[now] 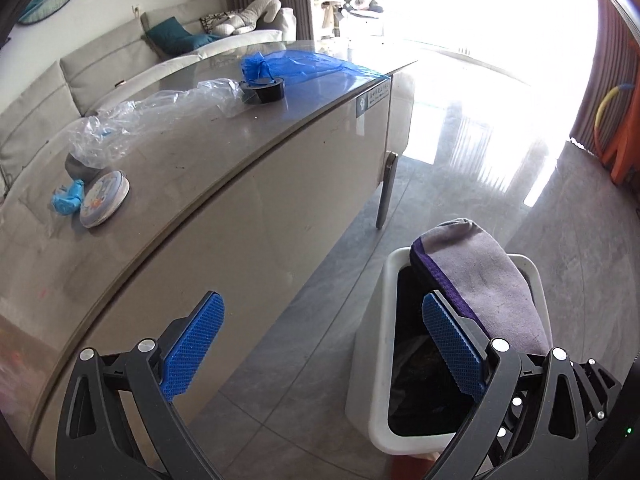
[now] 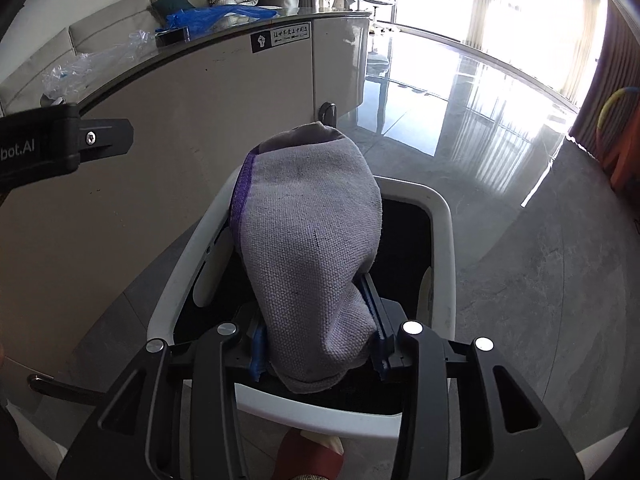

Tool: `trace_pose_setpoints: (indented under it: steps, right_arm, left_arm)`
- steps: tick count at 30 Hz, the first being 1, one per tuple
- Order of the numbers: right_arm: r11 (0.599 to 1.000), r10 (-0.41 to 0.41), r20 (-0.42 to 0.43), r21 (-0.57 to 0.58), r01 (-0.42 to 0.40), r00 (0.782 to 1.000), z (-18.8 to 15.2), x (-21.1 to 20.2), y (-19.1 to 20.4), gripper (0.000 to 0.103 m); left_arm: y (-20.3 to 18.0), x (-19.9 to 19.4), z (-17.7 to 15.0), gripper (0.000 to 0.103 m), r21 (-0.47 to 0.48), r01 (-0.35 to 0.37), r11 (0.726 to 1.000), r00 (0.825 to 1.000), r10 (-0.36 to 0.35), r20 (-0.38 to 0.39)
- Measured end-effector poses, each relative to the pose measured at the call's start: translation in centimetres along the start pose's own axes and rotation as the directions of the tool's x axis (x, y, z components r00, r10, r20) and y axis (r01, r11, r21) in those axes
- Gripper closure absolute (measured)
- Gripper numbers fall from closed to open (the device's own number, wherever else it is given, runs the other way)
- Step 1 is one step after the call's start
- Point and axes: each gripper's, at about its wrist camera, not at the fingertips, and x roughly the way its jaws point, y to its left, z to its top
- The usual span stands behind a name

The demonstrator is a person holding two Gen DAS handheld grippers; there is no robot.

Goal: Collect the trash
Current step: 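Lower the purple-grey cloth into the white bin and open the right tool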

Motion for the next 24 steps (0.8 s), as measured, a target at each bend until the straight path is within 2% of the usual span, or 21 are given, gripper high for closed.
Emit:
trace_pose_setpoints:
  steps: [1,2,3,4,7,16,24]
  right_arm:
    - [1.0,-0.024,-0.025,-0.006,0.024,0.999,-0.1,0.5,0.0,0.036]
    - [0.997,-0.077,-0.046,-0.021,0.076,0.996,-0.3,1.1,0.2,0.015]
    - [0.991,-0.133,-0.044,-0.037,0.131,0.99,-0.5,1.3,0.4,0.005]
    - [0.984,-0.175,-0.034,-0.052,0.173,0.984,-0.7,1.3,0.7,0.004]
    - [0.981,-0.18,-0.001,-0.074,0.179,0.984,-0.8,0.6,1.2,0.004]
    - [0.99,-0.135,0.094,-0.036,0.139,0.986,0.2,-1.3,1.1,0.004]
    - [0.991,-0.123,0.11,-0.043,0.129,0.986,0.6,-1.6,1.5,0.004]
  left_arm:
    - [-0.1,0.0,0.1,0.005,-0.001,0.001,1.0,1.0,-0.001,-0.002]
    - [-0.1,0.0,0.1,0.005,-0.003,0.002,1.0,1.0,-0.002,-0.001]
    - [-0.1,-0.1,0.1,0.005,-0.003,0.005,1.0,1.0,-0.005,0.0]
    - [-0.1,-0.2,0.1,0.005,-0.003,0.005,1.0,1.0,-0.005,0.004]
    - [0.2,-0.4,0.2,0.005,-0.004,0.004,1.0,1.0,-0.004,0.013]
    - [0.7,-0.7,0.4,0.005,-0.014,0.003,1.0,1.0,-0.003,0.018]
    - [1.0,-0.9,0.3,0.005,-0.025,-0.002,1.0,1.0,0.002,0.021]
